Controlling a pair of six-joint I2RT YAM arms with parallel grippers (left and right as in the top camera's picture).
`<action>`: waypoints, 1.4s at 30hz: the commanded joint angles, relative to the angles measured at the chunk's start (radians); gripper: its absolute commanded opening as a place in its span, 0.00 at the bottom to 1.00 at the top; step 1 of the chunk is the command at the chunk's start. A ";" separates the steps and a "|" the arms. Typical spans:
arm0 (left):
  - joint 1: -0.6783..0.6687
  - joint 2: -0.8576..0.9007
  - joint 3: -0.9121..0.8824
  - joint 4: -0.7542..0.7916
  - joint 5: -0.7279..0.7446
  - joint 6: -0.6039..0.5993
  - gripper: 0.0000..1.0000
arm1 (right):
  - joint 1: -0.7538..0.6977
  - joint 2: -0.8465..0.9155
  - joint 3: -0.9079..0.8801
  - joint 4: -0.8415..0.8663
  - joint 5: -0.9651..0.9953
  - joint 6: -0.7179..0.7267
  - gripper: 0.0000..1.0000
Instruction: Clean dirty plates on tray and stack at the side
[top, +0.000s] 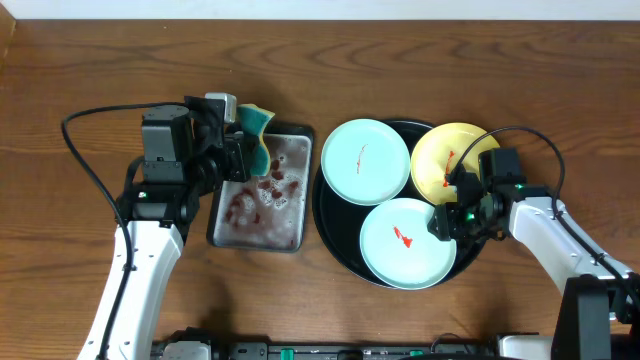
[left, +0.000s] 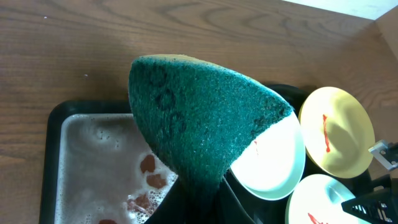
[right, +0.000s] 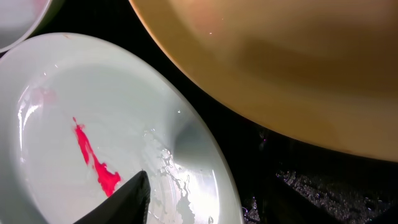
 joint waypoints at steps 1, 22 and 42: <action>-0.003 0.008 -0.010 -0.006 -0.012 -0.009 0.07 | 0.007 0.005 0.013 0.002 -0.010 -0.007 0.51; -0.178 0.207 -0.041 -0.177 -0.204 -0.010 0.08 | 0.007 0.005 -0.048 0.047 -0.010 -0.007 0.02; -0.198 0.208 -0.041 -0.196 -0.223 -0.074 0.07 | 0.007 0.005 -0.048 0.048 -0.010 -0.007 0.01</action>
